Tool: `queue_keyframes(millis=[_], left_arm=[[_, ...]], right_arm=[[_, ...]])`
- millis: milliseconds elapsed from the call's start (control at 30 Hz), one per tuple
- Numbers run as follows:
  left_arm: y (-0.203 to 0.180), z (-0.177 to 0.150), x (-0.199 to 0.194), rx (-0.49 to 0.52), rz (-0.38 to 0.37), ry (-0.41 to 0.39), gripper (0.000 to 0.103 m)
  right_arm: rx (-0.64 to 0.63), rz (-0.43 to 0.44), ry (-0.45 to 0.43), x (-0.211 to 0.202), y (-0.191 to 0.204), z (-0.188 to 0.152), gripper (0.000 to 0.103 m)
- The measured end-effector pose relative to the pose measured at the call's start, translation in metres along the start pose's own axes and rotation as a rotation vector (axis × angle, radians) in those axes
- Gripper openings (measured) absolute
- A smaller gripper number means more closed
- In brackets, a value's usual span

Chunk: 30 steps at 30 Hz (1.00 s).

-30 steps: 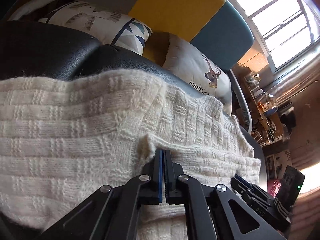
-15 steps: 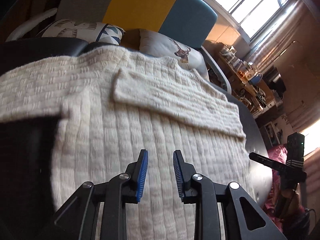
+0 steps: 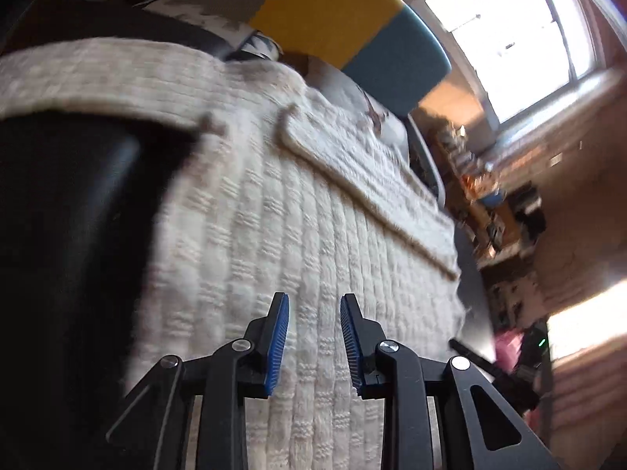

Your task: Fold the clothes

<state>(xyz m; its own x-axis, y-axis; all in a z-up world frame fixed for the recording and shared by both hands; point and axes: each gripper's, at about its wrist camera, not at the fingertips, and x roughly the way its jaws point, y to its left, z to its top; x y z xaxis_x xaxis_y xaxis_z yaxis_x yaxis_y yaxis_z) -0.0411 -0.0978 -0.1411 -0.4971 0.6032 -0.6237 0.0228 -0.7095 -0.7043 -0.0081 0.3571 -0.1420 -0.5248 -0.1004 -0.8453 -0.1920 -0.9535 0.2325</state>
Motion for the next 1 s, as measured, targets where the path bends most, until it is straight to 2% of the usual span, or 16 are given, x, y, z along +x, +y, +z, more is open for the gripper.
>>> queue_keyframes(millis=[67,100,200,300,467,600,733,933,967,1000], left_arm=[[0.040,0.012,-0.042,-0.150,-0.020,-0.097,0.029],[0.061,0.018,-0.065,-0.204,0.006,-0.151,0.029],[0.132,0.034,-0.132,-0.371,0.109,-0.298,0.030],[0.199,0.047,-0.189,-0.547,0.177,-0.415,0.030],[0.266,0.075,-0.228,-0.712,0.155,-0.489,0.034],[0.290,0.094,-0.221,-0.786,0.111,-0.490,0.037],[0.298,0.107,-0.200,-0.814,0.111,-0.461,0.037],[0.311,0.116,-0.196,-0.887,0.055,-0.496,0.039],[0.313,0.117,-0.195,-0.900,0.058,-0.498,0.036],[0.314,0.118,-0.195,-0.910,0.078,-0.493,0.023]], right_arm=[[-0.017,0.000,-0.074,-0.013,0.016,-0.001,0.026],[-0.017,0.034,-0.096,-0.017,0.025,-0.002,0.026],[-0.093,0.091,-0.096,-0.014,0.063,-0.002,0.029],[-0.176,0.117,-0.062,0.001,0.098,-0.006,0.029],[-0.228,0.106,0.016,0.029,0.126,-0.019,0.029],[-0.213,0.119,0.022,0.032,0.124,-0.022,0.034],[-0.209,0.121,0.027,0.032,0.124,-0.021,0.034],[-0.254,0.094,0.014,0.035,0.134,-0.025,0.042],[-0.264,0.086,0.011,0.035,0.136,-0.025,0.043],[-0.269,0.084,0.008,0.035,0.137,-0.026,0.044]])
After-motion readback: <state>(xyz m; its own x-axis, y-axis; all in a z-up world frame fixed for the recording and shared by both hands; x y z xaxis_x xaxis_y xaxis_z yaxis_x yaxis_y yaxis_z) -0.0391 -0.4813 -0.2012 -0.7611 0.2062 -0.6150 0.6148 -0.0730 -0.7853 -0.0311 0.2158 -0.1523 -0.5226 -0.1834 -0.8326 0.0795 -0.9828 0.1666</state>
